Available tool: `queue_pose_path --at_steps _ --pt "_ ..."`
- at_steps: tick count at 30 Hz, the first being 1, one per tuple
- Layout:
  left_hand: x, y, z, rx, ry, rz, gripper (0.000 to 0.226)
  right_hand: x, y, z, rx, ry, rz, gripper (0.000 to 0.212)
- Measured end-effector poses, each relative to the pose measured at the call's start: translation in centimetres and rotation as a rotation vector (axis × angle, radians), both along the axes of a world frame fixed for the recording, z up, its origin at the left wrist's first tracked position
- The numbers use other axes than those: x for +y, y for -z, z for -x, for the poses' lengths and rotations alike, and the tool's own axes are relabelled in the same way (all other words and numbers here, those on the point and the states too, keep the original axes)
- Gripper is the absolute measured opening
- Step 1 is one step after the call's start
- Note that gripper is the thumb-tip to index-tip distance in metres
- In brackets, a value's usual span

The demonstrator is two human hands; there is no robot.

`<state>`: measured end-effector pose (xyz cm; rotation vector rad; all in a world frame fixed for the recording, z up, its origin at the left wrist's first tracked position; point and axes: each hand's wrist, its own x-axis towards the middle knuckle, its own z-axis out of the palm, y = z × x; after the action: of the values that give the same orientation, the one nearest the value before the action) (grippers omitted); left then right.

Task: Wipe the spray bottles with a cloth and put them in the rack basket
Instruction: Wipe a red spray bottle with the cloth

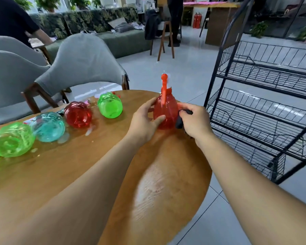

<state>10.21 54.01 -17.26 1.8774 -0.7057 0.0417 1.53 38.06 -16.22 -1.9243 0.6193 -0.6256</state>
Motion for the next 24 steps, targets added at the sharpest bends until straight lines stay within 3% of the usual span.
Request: queue_pose_path --at_steps 8,12,17,24 --pt "-0.7 -0.3 -1.2 0.026 -0.016 -0.048 0.077 -0.7 0.4 -0.9 -0.003 -0.022 0.004 0.036" --pt "1.9 -2.3 1.7 0.13 -0.057 0.006 0.087 0.5 -0.6 3.4 -0.161 -0.003 -0.11 0.032" --pt "9.1 -5.3 8.7 0.091 -0.042 0.069 0.065 5.3 -3.0 9.9 -0.266 -0.168 -0.131 0.018" --pt "17.8 -9.4 16.8 0.019 -0.038 0.087 0.043 16.9 -7.5 13.0 -0.254 -0.468 -0.189 0.022"
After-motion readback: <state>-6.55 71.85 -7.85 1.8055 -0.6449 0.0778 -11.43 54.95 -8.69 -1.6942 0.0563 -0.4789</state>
